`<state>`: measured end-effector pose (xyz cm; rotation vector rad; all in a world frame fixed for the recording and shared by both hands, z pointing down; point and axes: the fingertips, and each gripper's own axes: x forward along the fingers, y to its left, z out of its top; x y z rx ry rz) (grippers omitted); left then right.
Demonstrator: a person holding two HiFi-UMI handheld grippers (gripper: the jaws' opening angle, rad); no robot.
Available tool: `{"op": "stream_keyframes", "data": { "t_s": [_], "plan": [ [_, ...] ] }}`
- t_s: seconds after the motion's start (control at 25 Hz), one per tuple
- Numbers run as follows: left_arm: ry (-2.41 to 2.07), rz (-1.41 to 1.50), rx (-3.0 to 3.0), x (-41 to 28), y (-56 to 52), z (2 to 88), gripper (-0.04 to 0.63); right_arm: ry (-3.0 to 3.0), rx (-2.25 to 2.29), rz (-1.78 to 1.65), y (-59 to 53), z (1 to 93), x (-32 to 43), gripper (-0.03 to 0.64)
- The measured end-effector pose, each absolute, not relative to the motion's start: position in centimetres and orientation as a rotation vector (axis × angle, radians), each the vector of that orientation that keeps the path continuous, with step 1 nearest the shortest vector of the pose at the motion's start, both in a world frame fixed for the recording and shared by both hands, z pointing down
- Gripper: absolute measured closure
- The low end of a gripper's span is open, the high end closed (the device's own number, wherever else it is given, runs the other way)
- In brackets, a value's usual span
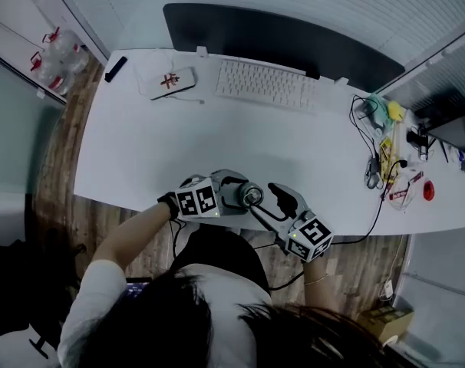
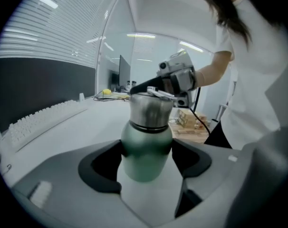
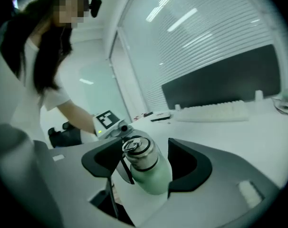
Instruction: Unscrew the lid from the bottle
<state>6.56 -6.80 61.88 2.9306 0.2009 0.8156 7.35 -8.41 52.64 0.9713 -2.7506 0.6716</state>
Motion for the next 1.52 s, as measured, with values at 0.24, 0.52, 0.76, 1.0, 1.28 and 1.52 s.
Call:
{"op": "stream_keyframes", "data": {
  "t_s": [0.24,0.52,0.76,1.0,1.28,1.52],
  "plan": [
    [-0.031,0.827,2.899,7.7,-6.9,61.6,0.215,-2.623,1.41,0.956,-8.6,53.5,8.0,0.336],
    [-0.133,0.832,2.871,8.6,-7.1,61.7,0.215,-2.538,1.524,0.86,-9.1,54.1,9.0,0.344],
    [-0.032,0.826,2.867,8.4,-7.2,61.7,0.216,-2.661,1.242,0.764,-9.2,54.0,8.2,0.35],
    [0.221,0.852,2.888,7.9,-7.3,61.7,0.215,-2.765,0.77,0.653,-9.0,53.9,7.0,0.35],
    [0.582,0.93,2.926,7.2,-7.0,61.9,0.215,-2.757,0.292,0.478,-8.3,54.0,5.6,0.35],
    [0.745,1.013,2.931,6.6,-7.2,62.1,0.216,-2.705,0.002,0.407,-8.1,54.1,4.5,0.35]
  ]
}}
